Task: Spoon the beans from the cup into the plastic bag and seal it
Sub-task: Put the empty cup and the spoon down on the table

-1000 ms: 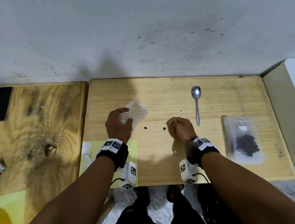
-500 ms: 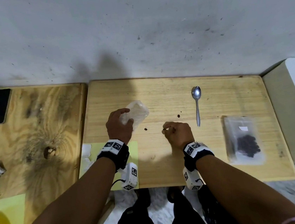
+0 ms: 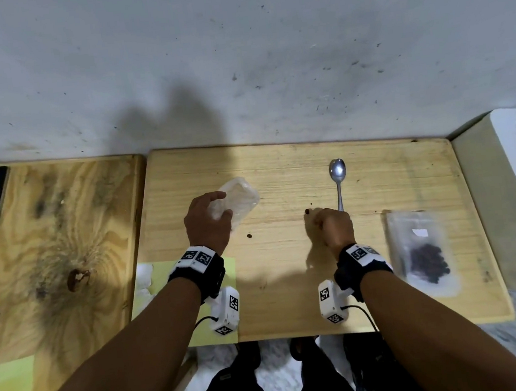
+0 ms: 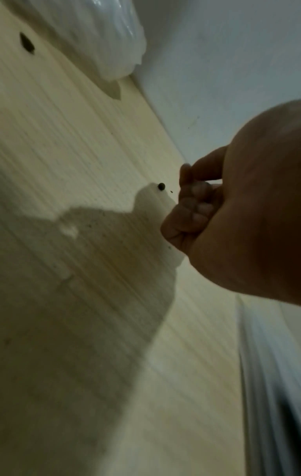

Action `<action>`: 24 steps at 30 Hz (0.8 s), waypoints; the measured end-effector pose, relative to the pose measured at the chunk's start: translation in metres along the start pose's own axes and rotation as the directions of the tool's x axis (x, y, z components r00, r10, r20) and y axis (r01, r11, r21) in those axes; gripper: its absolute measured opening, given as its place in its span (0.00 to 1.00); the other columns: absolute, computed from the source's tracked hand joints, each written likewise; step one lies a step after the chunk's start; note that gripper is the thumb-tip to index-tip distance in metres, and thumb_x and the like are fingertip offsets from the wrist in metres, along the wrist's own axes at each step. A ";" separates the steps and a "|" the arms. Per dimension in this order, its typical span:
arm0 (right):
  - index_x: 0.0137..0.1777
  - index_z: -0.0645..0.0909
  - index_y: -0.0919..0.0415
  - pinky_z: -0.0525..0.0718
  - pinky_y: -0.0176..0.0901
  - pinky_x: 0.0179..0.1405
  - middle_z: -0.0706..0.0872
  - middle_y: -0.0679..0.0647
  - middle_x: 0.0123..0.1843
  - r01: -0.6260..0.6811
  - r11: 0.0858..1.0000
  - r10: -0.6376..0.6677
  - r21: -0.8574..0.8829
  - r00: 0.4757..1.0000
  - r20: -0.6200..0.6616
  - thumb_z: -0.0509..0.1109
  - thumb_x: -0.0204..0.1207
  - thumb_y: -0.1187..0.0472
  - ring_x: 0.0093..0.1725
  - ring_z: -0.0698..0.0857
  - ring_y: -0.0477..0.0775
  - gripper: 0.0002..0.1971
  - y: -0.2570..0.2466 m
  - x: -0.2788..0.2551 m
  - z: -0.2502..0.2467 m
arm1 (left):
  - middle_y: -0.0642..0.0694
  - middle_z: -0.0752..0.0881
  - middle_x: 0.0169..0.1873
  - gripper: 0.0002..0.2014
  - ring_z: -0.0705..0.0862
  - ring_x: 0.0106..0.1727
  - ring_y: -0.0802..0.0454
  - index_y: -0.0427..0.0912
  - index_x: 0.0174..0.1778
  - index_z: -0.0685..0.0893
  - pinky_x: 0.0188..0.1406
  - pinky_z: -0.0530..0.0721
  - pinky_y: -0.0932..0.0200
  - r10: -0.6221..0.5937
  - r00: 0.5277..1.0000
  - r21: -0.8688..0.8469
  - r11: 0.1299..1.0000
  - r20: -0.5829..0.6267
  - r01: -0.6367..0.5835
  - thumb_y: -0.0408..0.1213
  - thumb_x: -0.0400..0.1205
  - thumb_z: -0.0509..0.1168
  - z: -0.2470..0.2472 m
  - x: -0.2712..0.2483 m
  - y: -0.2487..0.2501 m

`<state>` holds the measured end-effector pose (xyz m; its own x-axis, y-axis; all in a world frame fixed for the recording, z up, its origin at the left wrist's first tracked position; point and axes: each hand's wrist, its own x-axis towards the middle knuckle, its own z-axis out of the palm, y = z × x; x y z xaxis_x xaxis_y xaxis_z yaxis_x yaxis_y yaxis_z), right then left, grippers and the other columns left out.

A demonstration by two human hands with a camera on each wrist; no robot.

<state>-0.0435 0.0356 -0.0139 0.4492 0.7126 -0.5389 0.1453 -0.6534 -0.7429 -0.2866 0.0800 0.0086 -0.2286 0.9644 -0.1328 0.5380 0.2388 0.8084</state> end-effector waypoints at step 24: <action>0.60 0.83 0.58 0.78 0.42 0.50 0.91 0.55 0.55 0.151 0.824 -0.193 -0.546 0.981 -0.020 0.66 0.83 0.56 0.59 0.87 0.61 0.11 0.002 0.011 0.015 | 0.51 0.85 0.56 0.15 0.79 0.54 0.58 0.46 0.53 0.88 0.56 0.73 0.67 0.009 1.000 -0.007 1.000 -0.028 -0.010 0.30 0.71 0.74 0.002 0.008 -0.007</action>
<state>-0.0511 0.0461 -0.0275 0.4302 0.8199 -0.3778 0.6690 -0.5705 -0.4763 -0.2903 0.0860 0.0012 -0.2462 0.9631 -0.1091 0.5341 0.2287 0.8139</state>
